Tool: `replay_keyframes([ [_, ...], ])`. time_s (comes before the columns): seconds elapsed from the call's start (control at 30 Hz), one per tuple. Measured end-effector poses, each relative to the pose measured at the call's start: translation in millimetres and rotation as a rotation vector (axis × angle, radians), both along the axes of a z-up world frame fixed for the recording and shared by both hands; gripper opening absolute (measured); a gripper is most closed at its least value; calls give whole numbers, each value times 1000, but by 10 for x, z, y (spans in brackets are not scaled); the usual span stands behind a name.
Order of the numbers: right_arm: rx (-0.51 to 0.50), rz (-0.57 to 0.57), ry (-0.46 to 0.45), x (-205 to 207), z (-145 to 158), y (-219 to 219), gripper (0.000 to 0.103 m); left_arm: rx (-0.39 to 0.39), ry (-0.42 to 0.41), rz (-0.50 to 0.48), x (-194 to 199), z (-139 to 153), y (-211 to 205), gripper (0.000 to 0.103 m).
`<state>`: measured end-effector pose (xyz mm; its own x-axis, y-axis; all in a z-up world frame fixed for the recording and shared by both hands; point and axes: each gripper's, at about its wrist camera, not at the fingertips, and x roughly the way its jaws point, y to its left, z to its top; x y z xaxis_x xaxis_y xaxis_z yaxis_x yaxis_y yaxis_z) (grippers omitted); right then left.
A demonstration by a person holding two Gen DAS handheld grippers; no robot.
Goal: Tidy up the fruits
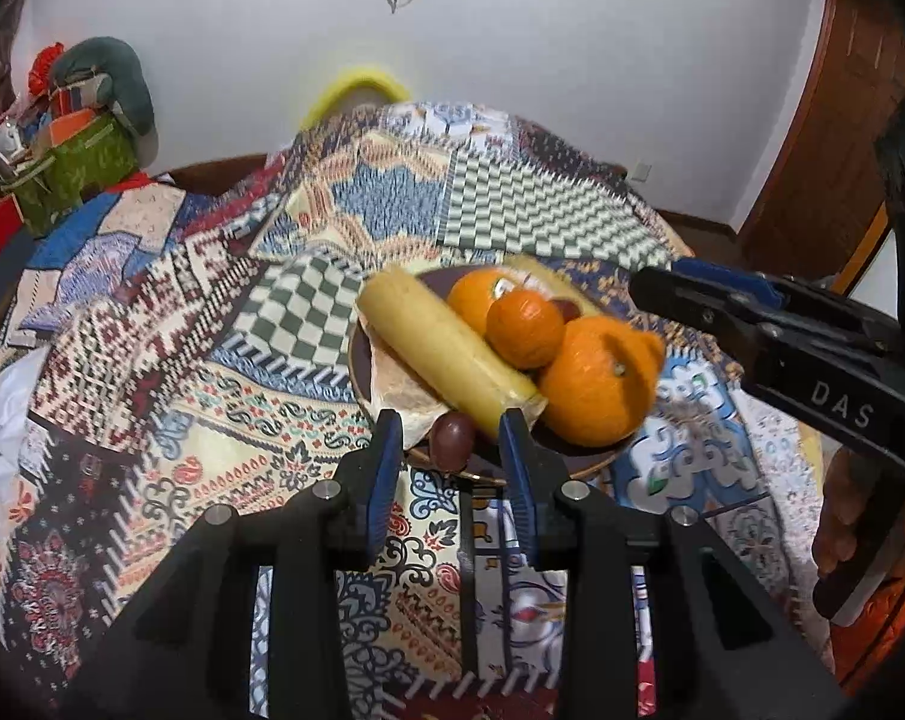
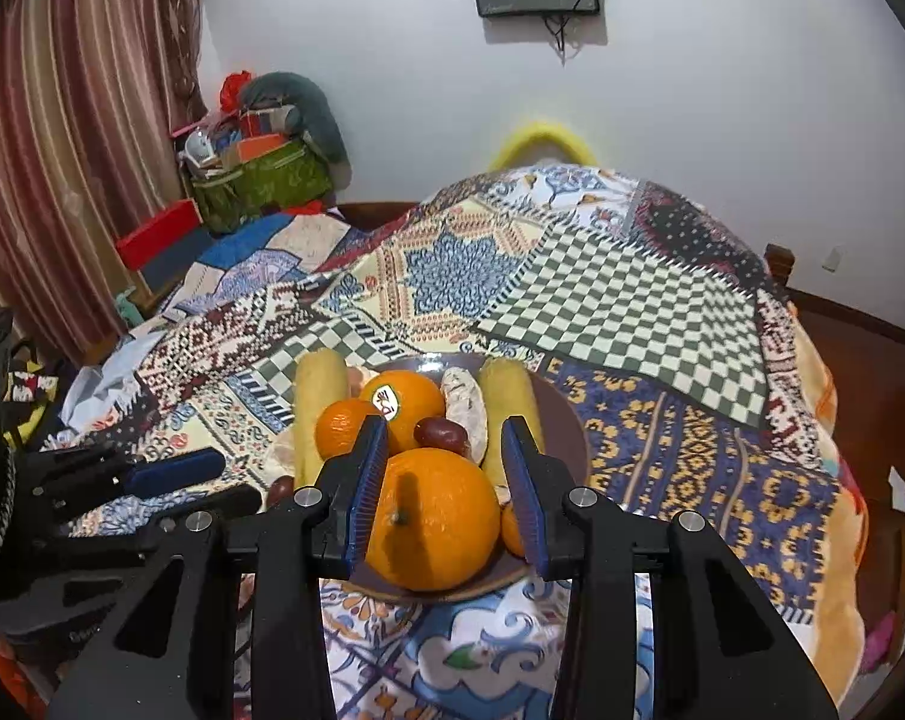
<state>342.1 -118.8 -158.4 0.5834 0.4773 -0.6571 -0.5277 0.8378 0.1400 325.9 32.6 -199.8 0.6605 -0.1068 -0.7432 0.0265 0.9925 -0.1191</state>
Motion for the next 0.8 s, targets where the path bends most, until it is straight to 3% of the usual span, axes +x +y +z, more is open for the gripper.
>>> replay_keyframes([
  [0.27, 48, -37, -98, -429, 518, -220, 36, 12, -157, 25, -417, 706, -68, 33],
  [0.57, 120, -61, -273, -1189, 1226, -412, 36, 35, -387, 41, -1227, 1598, -196, 33],
  [0.7, 172, -83, -352, -1571, 1475, -527, 51, 46, -472, 37, -1586, 1855, -255, 34],
  [0.8, 192, -89, -399, -1797, 1607, -576, 51, 49, -526, 32, -1847, 2008, -289, 40],
])
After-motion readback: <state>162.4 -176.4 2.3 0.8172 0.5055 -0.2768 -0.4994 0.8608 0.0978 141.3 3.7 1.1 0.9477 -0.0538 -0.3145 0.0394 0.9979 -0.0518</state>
